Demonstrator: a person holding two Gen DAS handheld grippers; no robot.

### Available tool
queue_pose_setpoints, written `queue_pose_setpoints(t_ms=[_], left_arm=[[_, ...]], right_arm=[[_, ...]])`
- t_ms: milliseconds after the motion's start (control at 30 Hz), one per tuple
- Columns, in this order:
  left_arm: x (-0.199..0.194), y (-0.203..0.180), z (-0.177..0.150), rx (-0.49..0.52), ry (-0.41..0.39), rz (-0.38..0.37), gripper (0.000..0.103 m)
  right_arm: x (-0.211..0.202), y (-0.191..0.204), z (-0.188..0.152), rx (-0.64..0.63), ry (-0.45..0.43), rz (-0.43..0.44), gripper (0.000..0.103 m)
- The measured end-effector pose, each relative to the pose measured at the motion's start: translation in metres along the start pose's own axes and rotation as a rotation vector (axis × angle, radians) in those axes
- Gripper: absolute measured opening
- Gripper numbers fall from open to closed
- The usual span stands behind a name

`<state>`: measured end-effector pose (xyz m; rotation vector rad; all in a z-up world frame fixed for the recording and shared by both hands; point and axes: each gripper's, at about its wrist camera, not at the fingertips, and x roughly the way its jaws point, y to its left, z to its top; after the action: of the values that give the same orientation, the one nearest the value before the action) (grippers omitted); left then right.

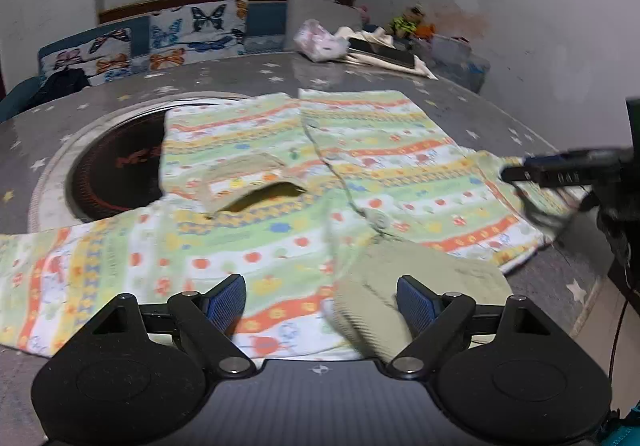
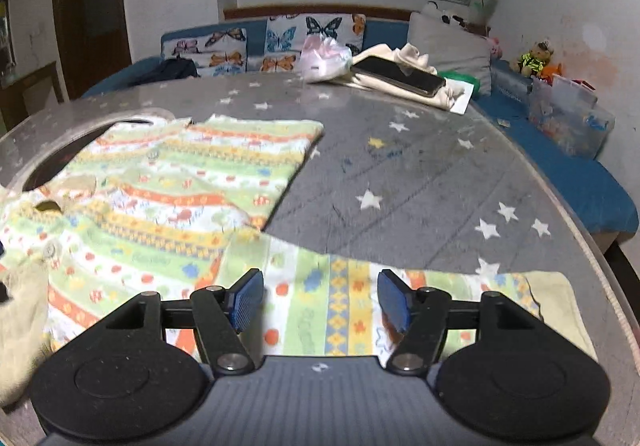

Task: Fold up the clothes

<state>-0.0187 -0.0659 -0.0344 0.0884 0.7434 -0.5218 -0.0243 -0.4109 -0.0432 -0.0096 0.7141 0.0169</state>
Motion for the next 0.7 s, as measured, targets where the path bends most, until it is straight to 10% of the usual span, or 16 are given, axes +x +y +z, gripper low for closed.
queue_pose_setpoints(t_ms=[700], left_arm=[[0.000,0.097,0.005,-0.212,-0.052,0.187,0.083]], right_arm=[[0.011,0.063,0.012,-0.099,-0.018,0.164,0.070]])
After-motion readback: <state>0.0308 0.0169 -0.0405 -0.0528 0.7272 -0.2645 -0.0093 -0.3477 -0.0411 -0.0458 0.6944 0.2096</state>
